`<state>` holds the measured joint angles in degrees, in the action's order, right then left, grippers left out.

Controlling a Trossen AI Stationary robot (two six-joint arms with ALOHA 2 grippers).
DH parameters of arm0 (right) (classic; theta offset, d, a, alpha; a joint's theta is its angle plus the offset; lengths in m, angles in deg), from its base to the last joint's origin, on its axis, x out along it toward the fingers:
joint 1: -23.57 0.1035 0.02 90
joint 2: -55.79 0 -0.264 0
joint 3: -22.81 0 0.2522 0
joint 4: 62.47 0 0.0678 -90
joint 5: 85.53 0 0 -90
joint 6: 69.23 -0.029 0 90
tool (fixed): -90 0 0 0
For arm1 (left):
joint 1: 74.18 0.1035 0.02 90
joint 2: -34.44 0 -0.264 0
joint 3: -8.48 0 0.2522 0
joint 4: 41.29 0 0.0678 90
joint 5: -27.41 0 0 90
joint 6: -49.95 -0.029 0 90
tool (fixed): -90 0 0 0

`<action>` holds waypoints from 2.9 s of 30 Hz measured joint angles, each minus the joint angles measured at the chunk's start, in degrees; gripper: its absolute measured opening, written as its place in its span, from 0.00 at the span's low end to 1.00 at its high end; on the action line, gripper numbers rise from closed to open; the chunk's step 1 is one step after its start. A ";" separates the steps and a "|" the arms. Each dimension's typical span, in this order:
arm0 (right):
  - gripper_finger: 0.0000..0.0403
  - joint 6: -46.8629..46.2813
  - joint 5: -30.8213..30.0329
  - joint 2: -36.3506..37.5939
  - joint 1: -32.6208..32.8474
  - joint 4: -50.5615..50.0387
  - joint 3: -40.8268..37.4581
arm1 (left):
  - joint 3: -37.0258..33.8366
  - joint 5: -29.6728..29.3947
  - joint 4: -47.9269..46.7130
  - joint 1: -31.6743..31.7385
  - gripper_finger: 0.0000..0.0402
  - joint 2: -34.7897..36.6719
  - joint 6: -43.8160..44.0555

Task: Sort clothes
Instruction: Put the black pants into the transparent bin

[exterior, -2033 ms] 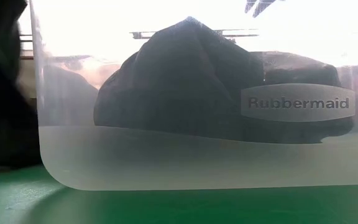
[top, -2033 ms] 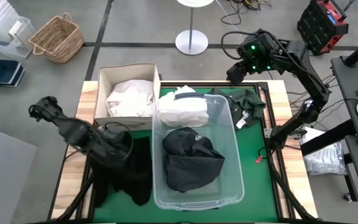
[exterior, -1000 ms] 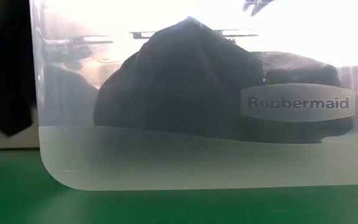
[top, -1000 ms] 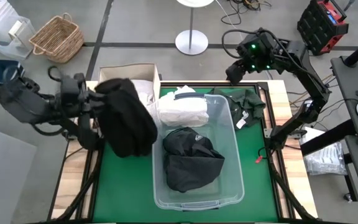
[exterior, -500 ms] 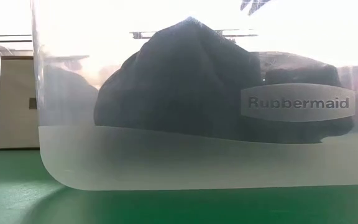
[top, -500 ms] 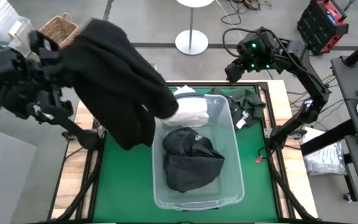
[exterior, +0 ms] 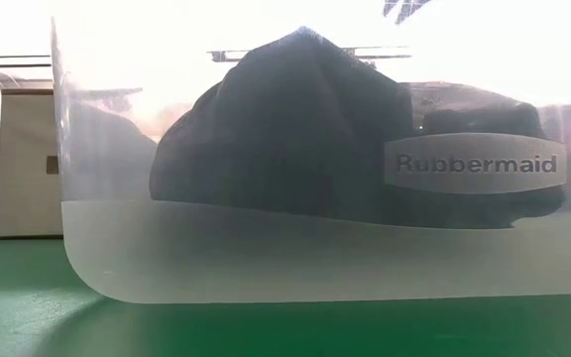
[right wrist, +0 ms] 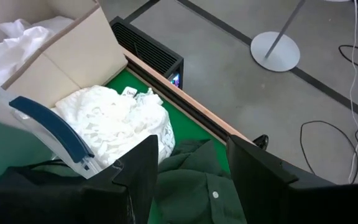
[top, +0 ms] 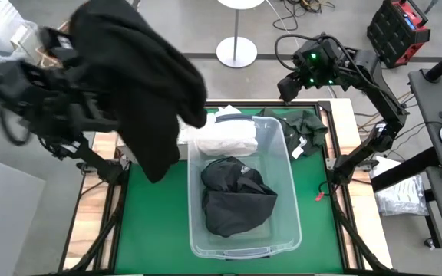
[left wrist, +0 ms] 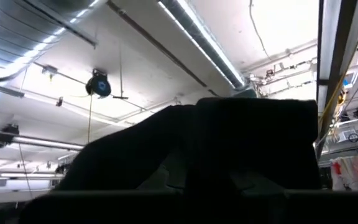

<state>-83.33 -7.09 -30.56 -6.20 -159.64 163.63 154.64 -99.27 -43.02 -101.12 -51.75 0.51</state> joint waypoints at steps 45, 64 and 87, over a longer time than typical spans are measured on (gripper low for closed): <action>0.45 2.19 -0.54 1.94 -0.01 -3.43 0.00 | 2.10 15.62 -35.26 18.21 0.04 -11.81 44.80; 0.45 2.16 -0.60 3.74 -0.01 -3.43 0.00 | 2.10 14.81 -60.32 18.21 0.04 -11.81 50.66; 0.45 1.73 -0.58 3.76 -0.01 -3.45 0.00 | 1.88 32.11 -71.70 21.33 0.04 -18.55 50.73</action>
<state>-81.61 -7.67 -26.80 -6.21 -163.10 163.63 156.52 -67.16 -114.73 -79.79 -70.30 51.24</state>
